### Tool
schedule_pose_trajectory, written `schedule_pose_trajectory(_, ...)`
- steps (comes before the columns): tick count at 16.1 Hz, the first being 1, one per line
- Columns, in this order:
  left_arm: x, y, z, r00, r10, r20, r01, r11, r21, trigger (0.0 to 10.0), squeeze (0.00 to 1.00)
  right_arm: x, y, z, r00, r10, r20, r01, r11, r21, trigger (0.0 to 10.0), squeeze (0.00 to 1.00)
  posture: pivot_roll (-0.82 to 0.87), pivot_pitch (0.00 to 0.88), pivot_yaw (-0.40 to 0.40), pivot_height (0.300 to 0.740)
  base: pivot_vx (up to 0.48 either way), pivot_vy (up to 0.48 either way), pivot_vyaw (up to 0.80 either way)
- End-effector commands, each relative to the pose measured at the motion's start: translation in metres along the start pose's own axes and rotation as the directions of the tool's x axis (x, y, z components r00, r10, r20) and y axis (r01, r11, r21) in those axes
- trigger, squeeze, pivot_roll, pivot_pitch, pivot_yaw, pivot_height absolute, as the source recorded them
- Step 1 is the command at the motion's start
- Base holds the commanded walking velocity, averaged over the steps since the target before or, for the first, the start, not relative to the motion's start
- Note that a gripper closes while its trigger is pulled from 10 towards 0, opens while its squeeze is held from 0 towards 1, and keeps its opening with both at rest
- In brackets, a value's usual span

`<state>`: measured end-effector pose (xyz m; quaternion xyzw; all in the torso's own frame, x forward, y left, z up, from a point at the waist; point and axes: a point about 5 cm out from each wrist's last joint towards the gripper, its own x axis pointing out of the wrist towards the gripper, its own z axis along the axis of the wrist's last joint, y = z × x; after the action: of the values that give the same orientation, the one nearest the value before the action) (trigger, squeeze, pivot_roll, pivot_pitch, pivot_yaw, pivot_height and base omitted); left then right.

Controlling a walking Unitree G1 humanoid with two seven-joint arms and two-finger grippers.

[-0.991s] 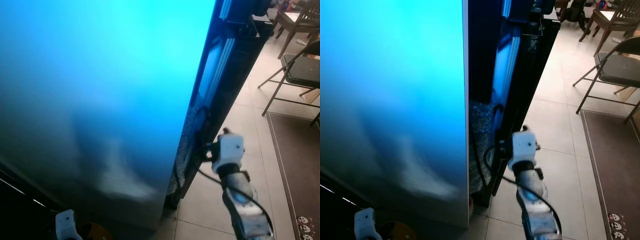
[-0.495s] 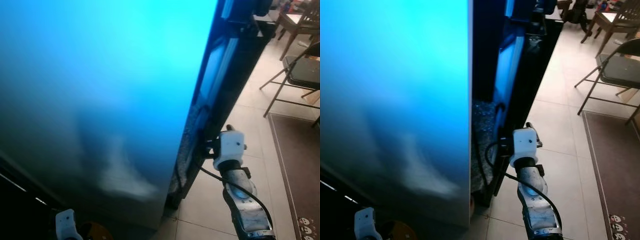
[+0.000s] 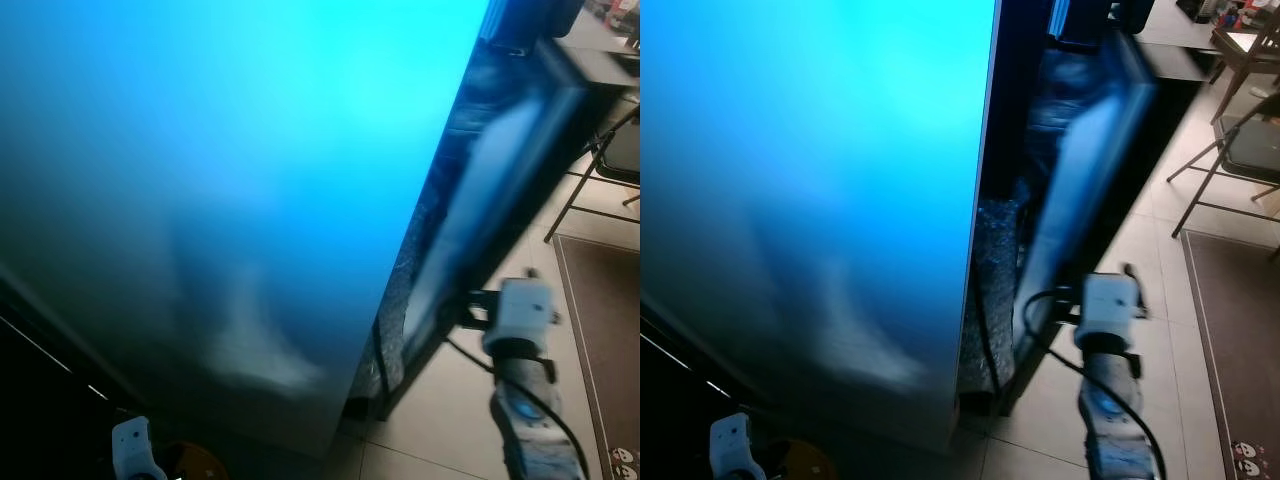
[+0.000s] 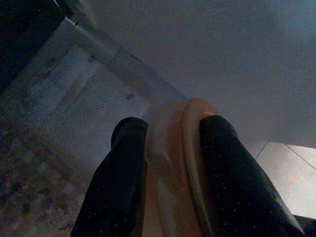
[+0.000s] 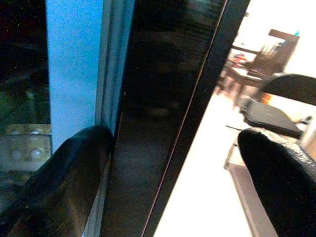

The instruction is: Restocking fridge

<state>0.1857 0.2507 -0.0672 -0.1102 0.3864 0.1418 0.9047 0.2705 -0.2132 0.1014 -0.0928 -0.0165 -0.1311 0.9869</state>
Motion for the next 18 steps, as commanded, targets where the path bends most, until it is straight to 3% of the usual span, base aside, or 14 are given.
schedule_pose_trajectory(1, -0.003, 0.002, -0.015, 0.998, 0.004, -0.062, -0.004, 1.0, 0.012, 10.0, 0.0, -0.002, -0.015, -0.013, 0.996, -0.067, -0.067, 0.066, 0.998, -0.011, 10.0, 0.0, -0.18, 0.111, -0.036, 0.74, 0.0, 0.0, 0.0)
schedule_pose_trajectory(15, -0.003, 0.002, -0.015, 0.998, 0.004, -0.062, -0.003, 1.0, 0.012, 10.0, 0.0, -0.003, -0.018, -0.015, 0.994, -0.087, -0.069, 0.087, 0.996, -0.011, 10.0, 0.0, -0.18, 0.111, -0.036, 0.74, 0.0, 0.0, 0.0)
schedule_pose_trajectory(16, -0.003, 0.003, -0.015, 0.998, 0.005, -0.063, -0.004, 1.0, 0.01, 10.0, 0.0, -0.022, -0.03, -0.073, 0.948, -0.109, -0.298, 0.109, 0.994, -0.017, 10.0, 0.0, -0.17, 0.099, -0.029, 0.74, 0.0, 0.0, 0.0)
schedule_pose_trajectory(17, -0.003, 0.003, -0.015, 0.998, 0.003, -0.067, -0.002, 1.0, 0.009, 10.0, 0.0, -0.072, -0.039, -0.144, 0.797, -0.094, -0.597, 0.111, 0.994, -0.008, 10.0, 0.0, -0.17, 0.092, -0.03, 0.74, 0.0, 0.0, 0.0)
schedule_pose_trajectory(18, -0.003, 0.003, -0.015, 0.998, 0.001, -0.068, 0.0, 1.0, 0.01, 10.0, 0.0, -0.095, -0.036, -0.164, 0.721, -0.052, -0.691, 0.078, 0.997, 0.006, 10.0, 0.0, -0.17, 0.09, -0.03, 0.74, 0.0, 0.0, 0.0)
